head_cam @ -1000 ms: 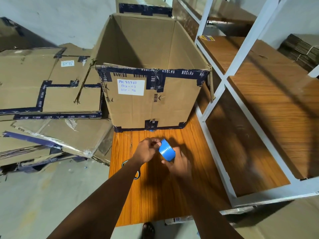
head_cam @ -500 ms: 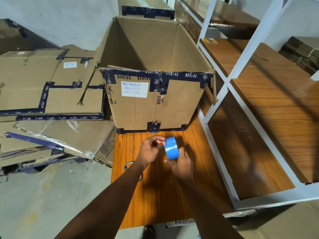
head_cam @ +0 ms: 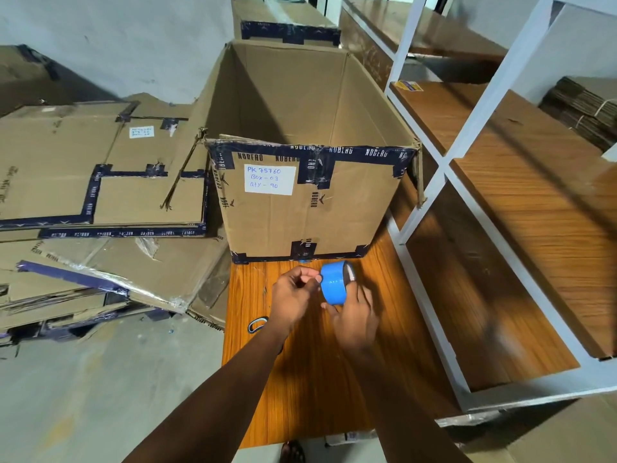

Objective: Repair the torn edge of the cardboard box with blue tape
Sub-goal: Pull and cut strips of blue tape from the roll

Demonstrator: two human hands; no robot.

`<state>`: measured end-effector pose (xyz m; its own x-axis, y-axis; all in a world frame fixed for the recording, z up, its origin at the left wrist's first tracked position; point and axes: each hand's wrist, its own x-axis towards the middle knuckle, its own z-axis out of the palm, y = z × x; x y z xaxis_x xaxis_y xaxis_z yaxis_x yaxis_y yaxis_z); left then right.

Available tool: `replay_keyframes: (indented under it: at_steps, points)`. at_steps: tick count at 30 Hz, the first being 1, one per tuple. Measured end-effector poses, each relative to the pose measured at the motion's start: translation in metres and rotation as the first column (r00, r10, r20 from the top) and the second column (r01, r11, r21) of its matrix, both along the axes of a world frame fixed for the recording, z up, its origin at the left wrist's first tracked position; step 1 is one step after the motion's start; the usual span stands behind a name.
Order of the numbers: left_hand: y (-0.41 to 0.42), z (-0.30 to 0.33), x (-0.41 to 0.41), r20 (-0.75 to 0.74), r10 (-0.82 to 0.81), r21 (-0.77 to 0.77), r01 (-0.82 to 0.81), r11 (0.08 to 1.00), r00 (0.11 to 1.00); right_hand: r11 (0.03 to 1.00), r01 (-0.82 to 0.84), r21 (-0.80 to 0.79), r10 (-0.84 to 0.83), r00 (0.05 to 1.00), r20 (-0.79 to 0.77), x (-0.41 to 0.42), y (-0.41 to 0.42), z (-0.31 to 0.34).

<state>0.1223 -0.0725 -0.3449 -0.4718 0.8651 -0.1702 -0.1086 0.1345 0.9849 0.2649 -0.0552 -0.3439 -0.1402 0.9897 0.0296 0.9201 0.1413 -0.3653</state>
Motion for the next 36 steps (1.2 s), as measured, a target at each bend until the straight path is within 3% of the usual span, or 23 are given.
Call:
replay_keyframes:
  at_steps: [19, 28, 36]
  points:
    - [-0.002, 0.014, -0.006, 0.093, 0.037, -0.058, -0.032, 0.998, 0.995, 0.997, -0.022, 0.077, 0.016, 0.997, 0.080, -0.007, -0.013, 0.008]
    - [-0.001, 0.024, 0.002, -0.183, 0.110, -0.095, -0.129, 0.987, 0.977, 0.986, -0.062, 0.153, 0.044, 0.992, 0.119, -0.001, -0.015, 0.012]
    - [-0.009, 0.030, 0.007, -0.197, 0.093, -0.065, -0.108, 0.992, 0.976, 0.987, -0.060, 0.147, 0.035, 0.985, 0.169, 0.006, -0.014, 0.012]
